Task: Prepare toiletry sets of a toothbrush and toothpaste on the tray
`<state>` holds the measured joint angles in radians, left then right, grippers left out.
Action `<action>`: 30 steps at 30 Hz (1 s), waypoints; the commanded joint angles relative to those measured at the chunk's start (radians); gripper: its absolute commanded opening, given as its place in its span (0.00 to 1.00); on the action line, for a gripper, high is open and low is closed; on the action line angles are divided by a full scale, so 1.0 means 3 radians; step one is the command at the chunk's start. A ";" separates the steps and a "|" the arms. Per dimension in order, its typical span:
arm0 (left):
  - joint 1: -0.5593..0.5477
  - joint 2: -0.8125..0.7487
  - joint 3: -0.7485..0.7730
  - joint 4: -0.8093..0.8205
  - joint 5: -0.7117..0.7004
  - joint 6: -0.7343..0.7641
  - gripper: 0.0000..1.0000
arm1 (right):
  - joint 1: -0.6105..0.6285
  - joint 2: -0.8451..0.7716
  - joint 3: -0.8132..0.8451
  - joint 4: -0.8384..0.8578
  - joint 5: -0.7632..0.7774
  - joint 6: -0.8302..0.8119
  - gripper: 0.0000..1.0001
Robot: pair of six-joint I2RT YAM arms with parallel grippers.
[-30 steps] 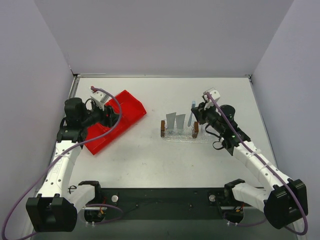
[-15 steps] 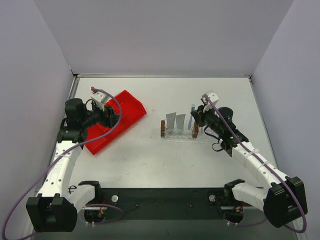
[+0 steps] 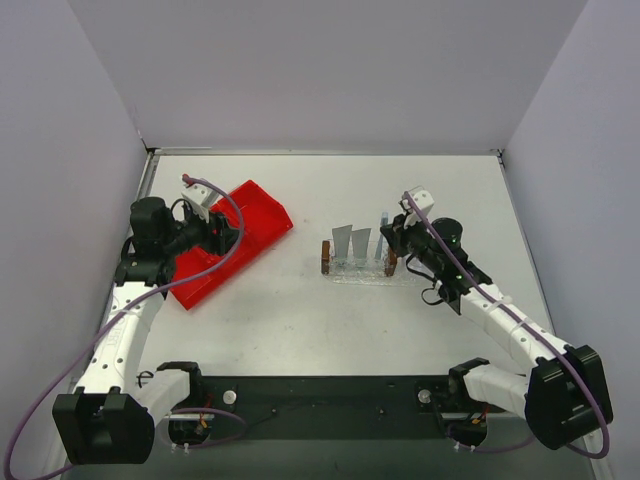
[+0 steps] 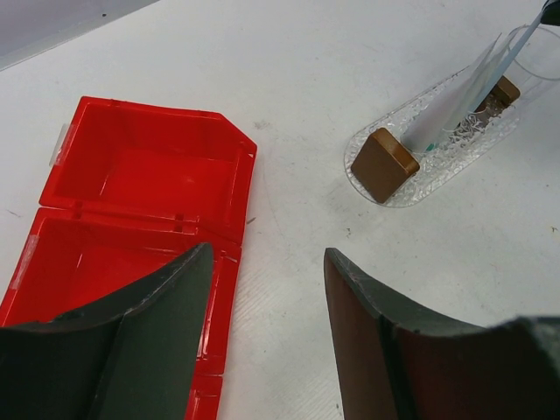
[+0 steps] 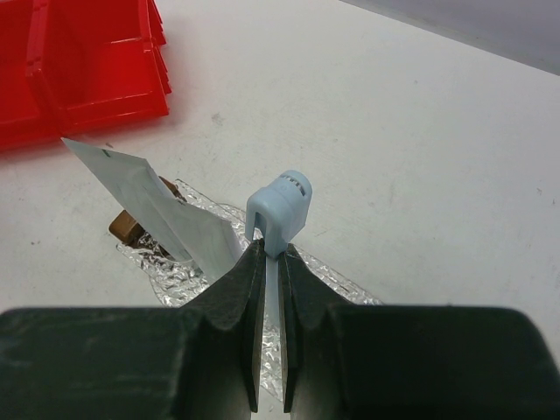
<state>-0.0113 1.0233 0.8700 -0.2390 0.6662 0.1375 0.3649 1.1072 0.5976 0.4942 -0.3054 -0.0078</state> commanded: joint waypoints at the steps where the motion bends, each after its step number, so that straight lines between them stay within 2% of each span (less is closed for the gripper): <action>1: 0.0017 -0.0067 0.0004 0.0147 0.0070 -0.0029 0.63 | -0.0030 0.0006 -0.0064 0.0393 -0.0112 -0.0046 0.00; 30: 0.0017 -0.0057 -0.0052 0.0178 0.0075 -0.0029 0.63 | -0.0030 0.0175 -0.0156 0.0633 -0.0127 -0.0081 0.00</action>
<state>-0.0113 1.0233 0.8547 -0.2276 0.6662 0.1349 0.3603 1.1534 0.5529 0.5957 -0.3191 -0.0261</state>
